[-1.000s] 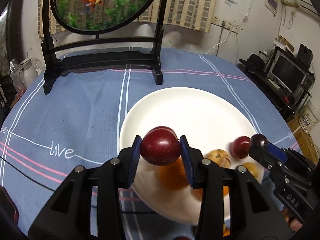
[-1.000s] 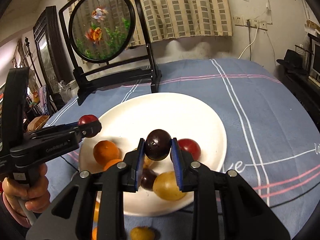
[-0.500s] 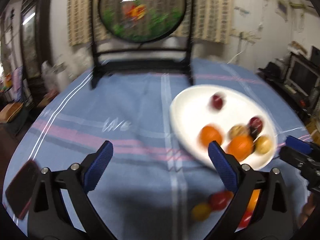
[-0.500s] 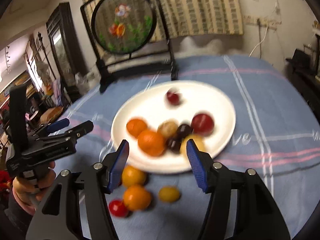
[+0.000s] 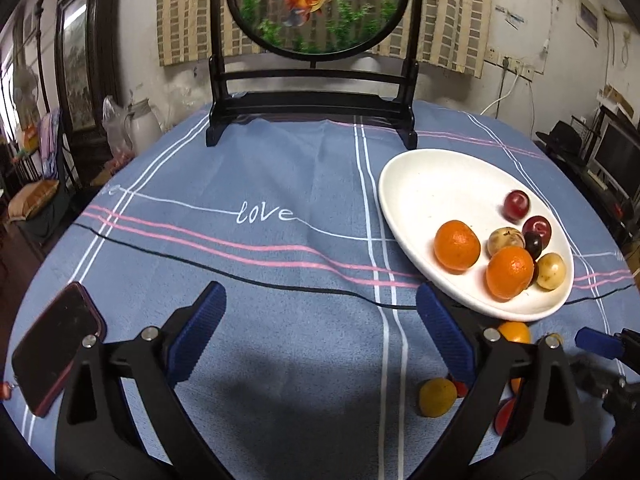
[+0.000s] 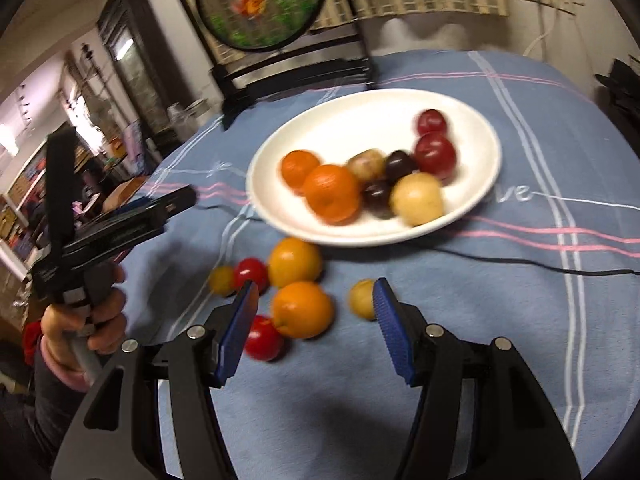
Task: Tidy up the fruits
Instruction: 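Withdraw both open tools from the plate toward the remaining fruits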
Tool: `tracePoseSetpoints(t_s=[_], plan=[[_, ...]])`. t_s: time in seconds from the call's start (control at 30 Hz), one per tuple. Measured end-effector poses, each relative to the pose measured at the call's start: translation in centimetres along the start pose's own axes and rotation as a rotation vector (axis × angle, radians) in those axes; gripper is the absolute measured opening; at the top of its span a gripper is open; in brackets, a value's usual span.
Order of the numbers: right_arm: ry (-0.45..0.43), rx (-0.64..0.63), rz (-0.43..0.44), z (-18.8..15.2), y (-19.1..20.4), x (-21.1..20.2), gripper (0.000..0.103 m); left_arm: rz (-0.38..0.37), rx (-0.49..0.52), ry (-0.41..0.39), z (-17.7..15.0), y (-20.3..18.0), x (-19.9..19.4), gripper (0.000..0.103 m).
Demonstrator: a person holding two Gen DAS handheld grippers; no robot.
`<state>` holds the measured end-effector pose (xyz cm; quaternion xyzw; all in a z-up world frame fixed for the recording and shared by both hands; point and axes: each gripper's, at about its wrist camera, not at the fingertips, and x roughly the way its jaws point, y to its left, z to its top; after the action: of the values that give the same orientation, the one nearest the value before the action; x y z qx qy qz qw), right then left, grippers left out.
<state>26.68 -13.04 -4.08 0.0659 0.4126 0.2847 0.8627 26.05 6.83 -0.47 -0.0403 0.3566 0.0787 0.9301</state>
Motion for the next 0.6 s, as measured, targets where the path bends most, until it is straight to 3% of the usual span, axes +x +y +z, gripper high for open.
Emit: tracePoseSetpoints(t_s=[0.17,0.33,0.6], plan=[[0.047,0.003,0.051,-0.3,0.3,0.7,0.055,-0.049,-0.003,0.010,0.0,-0.2,-0.3,0.098],[0.053,0.011,0.044,-0.4,0.5,0.7,0.053,-0.049,0.010,-0.014,-0.1,-0.5,-0.9,0.098],[0.109,0.137,0.106,-0.5,-1.3,2.1,0.053,-0.081,0.014,-0.027,0.0,-0.8,-1.8,0.098]])
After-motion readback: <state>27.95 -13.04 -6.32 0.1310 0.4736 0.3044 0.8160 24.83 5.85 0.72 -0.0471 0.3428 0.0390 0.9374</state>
